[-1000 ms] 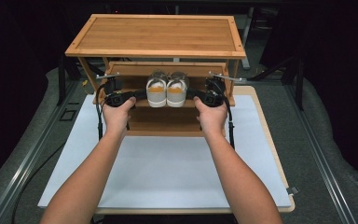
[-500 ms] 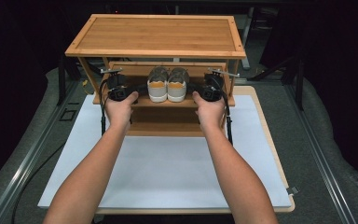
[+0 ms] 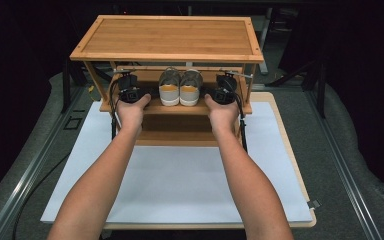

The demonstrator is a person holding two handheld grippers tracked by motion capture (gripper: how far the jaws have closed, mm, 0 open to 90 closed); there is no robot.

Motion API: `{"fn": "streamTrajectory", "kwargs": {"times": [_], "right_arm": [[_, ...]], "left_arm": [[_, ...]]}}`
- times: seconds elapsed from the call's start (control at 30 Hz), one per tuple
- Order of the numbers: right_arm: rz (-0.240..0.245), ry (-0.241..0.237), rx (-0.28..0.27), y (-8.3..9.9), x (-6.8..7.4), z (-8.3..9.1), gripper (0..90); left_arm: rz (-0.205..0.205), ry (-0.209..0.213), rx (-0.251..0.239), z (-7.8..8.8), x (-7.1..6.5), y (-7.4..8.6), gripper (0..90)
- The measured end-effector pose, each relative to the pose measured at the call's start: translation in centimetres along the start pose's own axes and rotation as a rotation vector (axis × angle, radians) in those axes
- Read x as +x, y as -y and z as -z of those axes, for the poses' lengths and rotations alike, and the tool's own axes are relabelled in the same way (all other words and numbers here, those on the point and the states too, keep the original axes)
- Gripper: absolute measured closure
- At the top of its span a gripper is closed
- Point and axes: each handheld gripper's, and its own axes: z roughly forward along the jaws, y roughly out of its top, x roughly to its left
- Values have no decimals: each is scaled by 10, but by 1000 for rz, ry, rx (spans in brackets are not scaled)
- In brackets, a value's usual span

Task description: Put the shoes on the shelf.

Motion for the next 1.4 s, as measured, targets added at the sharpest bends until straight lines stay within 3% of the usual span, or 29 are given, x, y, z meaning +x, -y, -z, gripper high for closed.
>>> {"fn": "streamTrajectory", "kwargs": {"times": [0.57, 0.6, 0.87, 1.13, 1.23, 1.33, 1.4], "right_arm": [[33, 17, -11, 2, 3, 2, 881], [32, 16, -13, 2, 3, 3, 881], [43, -1, -16, 7, 6, 11, 871], [97, 17, -15, 10, 14, 24, 855], [116, 11, -16, 11, 17, 29, 853], [125, 8, 3, 13, 16, 36, 852], [122, -20, -10, 15, 16, 39, 851]], "left_arm": [[22, 33, -10, 2, 6, 4, 877], [-11, 42, 14, 5, 7, 5, 876], [19, 78, -27, 14, 3, 9, 866], [-7, 115, -30, 28, 1, 15, 857], [3, 136, -34, 34, -1, 16, 853], [-18, 145, -33, 40, -4, 18, 851], [-18, 153, -40, 44, -6, 19, 851]]}}
